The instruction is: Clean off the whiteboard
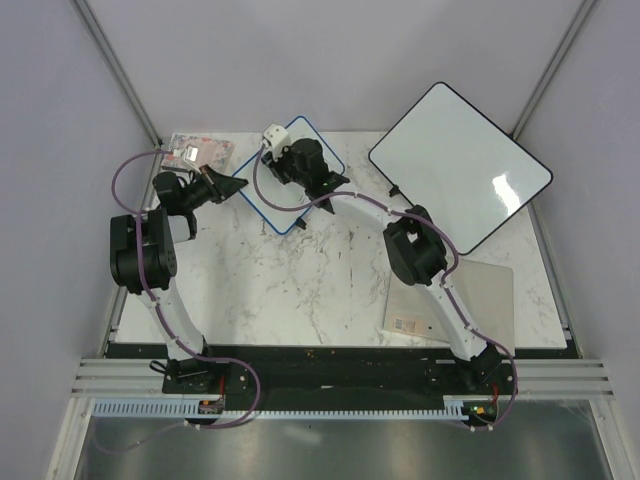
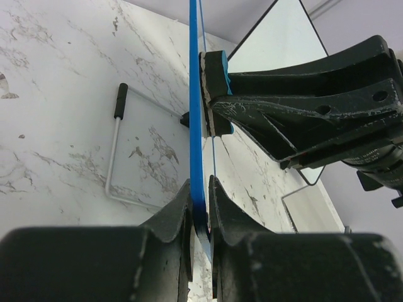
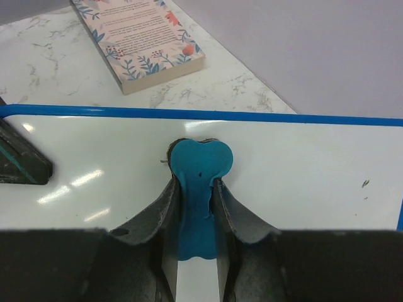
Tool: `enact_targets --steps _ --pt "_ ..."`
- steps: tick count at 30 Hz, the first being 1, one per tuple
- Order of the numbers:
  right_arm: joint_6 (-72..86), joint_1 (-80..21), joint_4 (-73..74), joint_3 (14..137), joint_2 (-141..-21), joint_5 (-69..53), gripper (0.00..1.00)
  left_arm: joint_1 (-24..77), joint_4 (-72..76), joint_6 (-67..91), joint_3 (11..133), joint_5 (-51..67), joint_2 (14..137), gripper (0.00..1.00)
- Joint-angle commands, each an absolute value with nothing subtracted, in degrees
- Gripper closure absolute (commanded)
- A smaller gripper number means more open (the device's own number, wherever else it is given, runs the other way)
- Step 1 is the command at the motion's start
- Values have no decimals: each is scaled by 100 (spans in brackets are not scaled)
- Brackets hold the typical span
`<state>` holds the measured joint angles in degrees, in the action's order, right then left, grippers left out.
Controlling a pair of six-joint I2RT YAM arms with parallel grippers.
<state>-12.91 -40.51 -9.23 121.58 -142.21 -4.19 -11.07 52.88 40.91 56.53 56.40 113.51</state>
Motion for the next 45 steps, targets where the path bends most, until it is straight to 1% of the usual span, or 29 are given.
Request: enact_targets --steps 1,4,7,12,18,21,24,27,31,35,38,45 --pt "-1055 -4324 -342 12243 -14431 -294 100 -800 5291 3428 5625 6196 11224 98" --pt "-757 -4210 -667 12164 -14432 393 100 -791 5291 3428 5634 6205 11232 98" --pt "-195 -3956 -1071 11945 -14388 650 100 -791 5291 3436 5634 6196 11233 98" --pt "859 -3306 -1257 11787 -14405 448 100 -791 5282 3437 5625 6214 11232 98" --pt "1308 -2839 -1126 11558 -14335 580 100 -782 5291 3463 5660 6223 11224 98" --pt "1871 -2698 -888 11488 -14352 177 100 -782 5291 3489 5678 6223 11259 98" --pt "2240 -2689 -870 11242 -14326 1 100 -773 5335 3533 5686 6231 11276 98" --pt "2417 -2707 -923 10969 -14248 -429 100 -773 5344 3568 5678 6240 11268 98" --pt "2206 -2830 -1194 10408 -13905 -448 100 -747 5379 3595 5687 6249 11276 98" --pt "2074 -3075 -1800 9530 -13501 -326 100 -738 5432 3674 5713 6275 11303 98" --pt "1952 -3269 -2064 9230 -13316 -299 100 -738 5467 3691 5713 6293 11311 98" --pt "1565 -3779 -2180 9334 -13289 -465 100 -721 5432 3682 5757 6293 11346 98"
